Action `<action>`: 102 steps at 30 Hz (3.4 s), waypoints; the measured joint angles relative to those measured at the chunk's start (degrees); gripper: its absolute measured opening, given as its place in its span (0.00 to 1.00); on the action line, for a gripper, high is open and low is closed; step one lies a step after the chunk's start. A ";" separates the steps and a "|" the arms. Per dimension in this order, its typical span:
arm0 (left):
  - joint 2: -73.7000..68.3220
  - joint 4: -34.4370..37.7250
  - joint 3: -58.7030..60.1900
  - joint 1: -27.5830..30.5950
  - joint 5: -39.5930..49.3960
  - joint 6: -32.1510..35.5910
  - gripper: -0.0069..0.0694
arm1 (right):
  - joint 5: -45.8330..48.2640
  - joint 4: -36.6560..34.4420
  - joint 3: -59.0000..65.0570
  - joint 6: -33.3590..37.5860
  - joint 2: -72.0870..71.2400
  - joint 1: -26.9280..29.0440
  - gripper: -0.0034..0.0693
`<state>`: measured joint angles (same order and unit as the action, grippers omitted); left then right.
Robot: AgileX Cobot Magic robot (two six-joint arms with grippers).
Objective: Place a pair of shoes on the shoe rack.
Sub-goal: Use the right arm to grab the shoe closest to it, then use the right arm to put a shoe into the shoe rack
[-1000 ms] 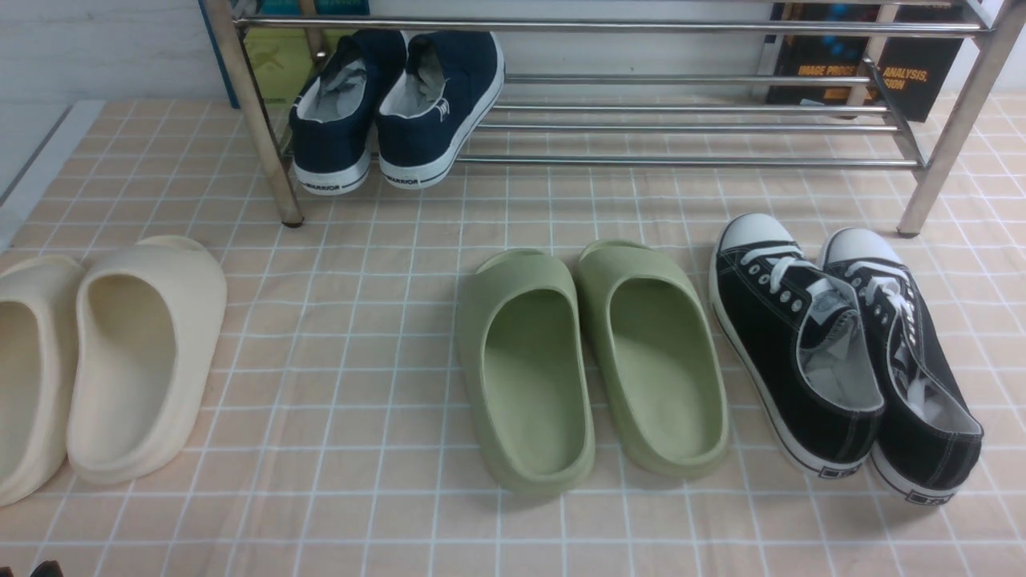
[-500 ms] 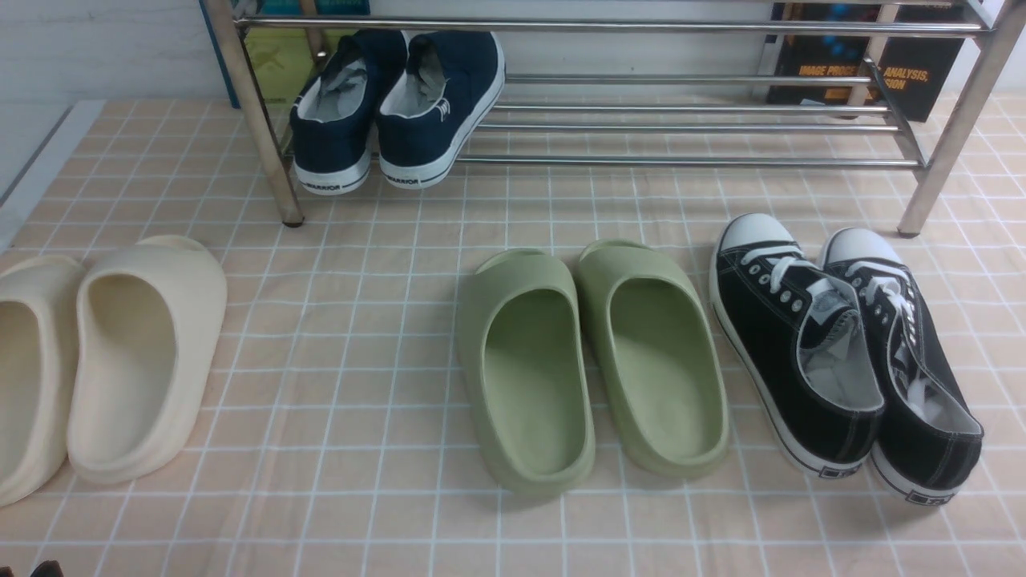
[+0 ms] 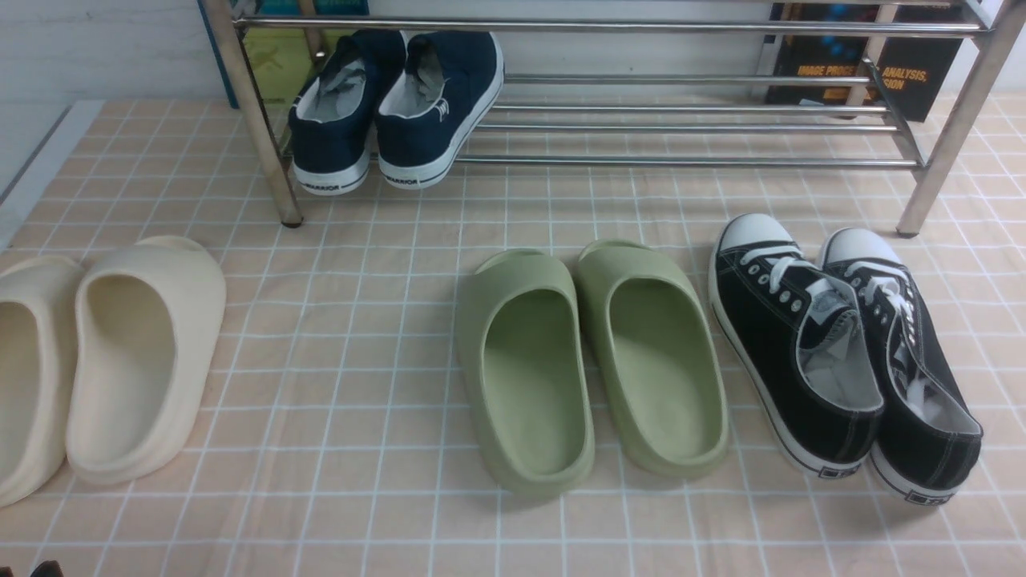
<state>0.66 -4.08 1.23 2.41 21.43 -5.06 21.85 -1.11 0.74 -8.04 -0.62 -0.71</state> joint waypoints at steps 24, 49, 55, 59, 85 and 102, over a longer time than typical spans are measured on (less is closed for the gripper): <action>0.00 0.00 0.00 0.00 0.00 0.00 0.40 | -3.65 -49.55 0.62 -8.18 0.00 0.00 0.38; 0.00 0.00 0.00 0.00 0.00 0.00 0.40 | 44.52 -8.73 -62.32 18.75 58.14 -9.22 0.02; 0.00 0.00 0.00 0.00 0.00 0.00 0.40 | 46.47 -5.90 -66.44 17.36 70.77 -16.81 0.05; 0.00 0.00 0.00 0.00 0.00 0.00 0.40 | 45.81 -5.61 -68.77 14.98 79.79 -18.85 0.13; 0.00 0.00 0.00 0.00 0.00 0.00 0.40 | 31.20 1.11 -69.69 8.04 103.10 -23.43 0.34; 0.00 0.00 0.00 0.00 0.00 0.00 0.40 | 39.17 7.84 -80.24 4.47 94.08 -23.53 0.05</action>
<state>0.66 -4.08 1.23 2.41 21.43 -5.06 61.03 6.73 -79.51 -3.57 93.46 -24.24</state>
